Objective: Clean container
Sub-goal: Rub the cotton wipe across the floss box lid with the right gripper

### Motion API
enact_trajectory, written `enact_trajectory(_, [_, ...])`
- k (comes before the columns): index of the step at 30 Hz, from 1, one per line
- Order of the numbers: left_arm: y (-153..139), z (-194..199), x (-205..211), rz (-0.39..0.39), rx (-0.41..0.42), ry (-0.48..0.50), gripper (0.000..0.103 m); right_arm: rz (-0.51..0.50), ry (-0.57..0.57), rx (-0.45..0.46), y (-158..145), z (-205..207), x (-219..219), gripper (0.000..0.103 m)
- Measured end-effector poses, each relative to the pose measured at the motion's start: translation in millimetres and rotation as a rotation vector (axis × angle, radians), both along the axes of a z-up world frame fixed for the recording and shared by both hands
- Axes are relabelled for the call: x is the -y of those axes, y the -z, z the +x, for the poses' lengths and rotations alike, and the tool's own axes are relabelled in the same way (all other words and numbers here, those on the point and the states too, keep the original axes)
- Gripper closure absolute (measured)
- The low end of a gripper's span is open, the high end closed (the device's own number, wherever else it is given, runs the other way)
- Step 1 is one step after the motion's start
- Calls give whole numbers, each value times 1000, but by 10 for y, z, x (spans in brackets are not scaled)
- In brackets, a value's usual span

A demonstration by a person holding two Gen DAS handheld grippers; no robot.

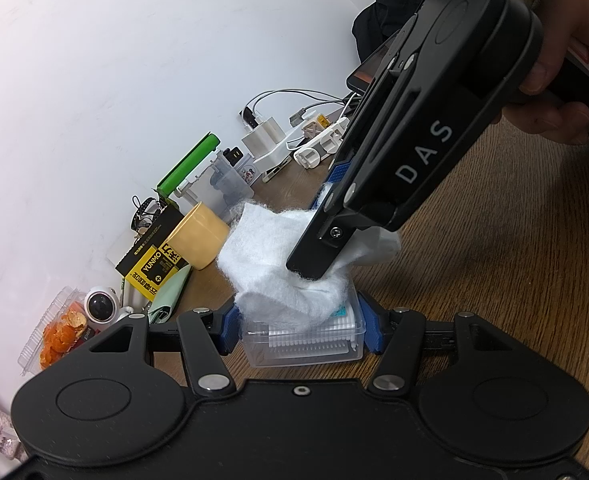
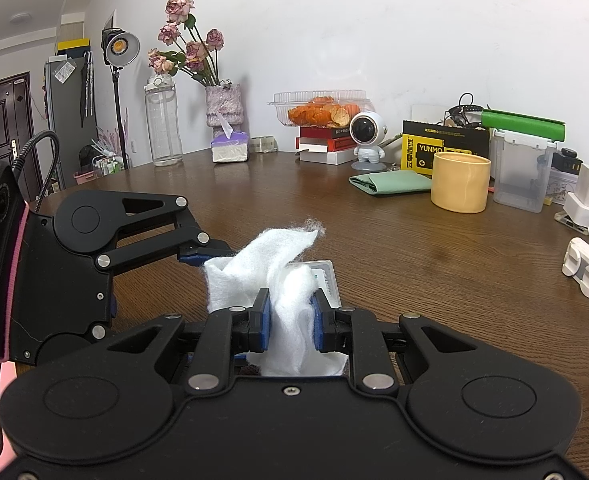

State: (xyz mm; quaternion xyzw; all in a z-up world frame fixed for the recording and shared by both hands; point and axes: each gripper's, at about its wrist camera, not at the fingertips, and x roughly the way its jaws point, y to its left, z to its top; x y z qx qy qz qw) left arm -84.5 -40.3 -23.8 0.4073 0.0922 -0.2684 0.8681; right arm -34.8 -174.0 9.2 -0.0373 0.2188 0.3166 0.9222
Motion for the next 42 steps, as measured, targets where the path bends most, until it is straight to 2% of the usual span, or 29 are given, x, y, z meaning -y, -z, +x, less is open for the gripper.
enact_trajectory(10, [2, 4, -1, 0, 0, 0, 46, 5, 0, -6, 2, 20, 14, 82])
enact_trajectory(15, [5, 15, -3, 0, 1, 0, 46, -14, 54, -9, -31, 196, 56, 83])
enact_trajectory(18, [6, 20, -4, 0, -1, 0, 46, -20, 23, 5, -84, 227, -31, 83])
enact_trajectory(22, [7, 22, -3, 0, -1, 0, 46, -35, -66, 30, -114, 65, -170, 83])
enact_trajectory(26, [4, 38, -7, -1, -1, 0, 46, -53, -95, -3, -91, -67, -127, 83])
enact_trajectory(30, [4, 40, -7, 0, -1, 0, 46, -104, -34, -30, -54, 6, -8, 83])
enact_trajectory(35, [5, 54, -7, 1, 3, 0, 46, -97, 35, -35, -83, 284, 56, 83])
enact_trajectory(39, [6, 64, -7, 0, 1, 0, 46, -79, 12, -17, -142, 330, -16, 83])
enact_trajectory(42, [7, 75, -7, 0, 1, 0, 46, -70, -55, -11, -162, 198, -118, 83])
